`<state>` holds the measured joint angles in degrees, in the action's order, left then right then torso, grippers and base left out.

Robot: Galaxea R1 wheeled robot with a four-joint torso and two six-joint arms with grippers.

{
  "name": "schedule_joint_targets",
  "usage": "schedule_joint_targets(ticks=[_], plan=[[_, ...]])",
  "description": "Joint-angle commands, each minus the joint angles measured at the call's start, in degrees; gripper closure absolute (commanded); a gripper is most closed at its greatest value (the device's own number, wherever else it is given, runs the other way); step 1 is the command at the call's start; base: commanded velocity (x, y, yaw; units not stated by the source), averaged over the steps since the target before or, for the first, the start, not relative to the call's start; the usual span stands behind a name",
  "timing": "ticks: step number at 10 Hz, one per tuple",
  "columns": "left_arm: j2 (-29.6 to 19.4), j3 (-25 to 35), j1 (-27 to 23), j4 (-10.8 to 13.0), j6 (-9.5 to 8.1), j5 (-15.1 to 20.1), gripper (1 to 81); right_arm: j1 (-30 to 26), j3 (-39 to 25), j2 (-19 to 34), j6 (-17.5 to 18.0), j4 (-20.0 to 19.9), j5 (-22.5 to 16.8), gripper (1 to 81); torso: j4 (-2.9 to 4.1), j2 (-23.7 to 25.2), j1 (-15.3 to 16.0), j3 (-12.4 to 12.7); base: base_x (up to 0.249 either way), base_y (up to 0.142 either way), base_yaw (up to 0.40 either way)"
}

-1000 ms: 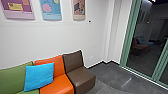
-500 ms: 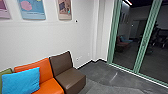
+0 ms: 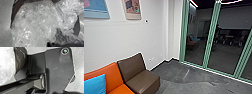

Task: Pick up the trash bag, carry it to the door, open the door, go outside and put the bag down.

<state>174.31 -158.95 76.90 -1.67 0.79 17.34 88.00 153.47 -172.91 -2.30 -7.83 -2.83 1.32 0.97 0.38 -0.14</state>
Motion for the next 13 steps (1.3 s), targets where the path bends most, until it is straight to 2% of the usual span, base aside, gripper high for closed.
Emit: schedule_joint_targets(ticks=[1,13], plan=[[0.2,-0.1,-4.1,0.4,0.17,3.6,81.1,-2.0,0.3,-0.7,-0.3,1.2,-3.4,1.0,0.00,0.0,0.0,0.0,0.000,0.000,-0.368],[0.2,-0.1,-4.1,0.4,0.26,3.6,81.1,-2.7,0.6,-1.0,0.0,0.9,-2.4,1.0,0.00,0.0,0.0,0.0,0.000,0.000,-0.370]])
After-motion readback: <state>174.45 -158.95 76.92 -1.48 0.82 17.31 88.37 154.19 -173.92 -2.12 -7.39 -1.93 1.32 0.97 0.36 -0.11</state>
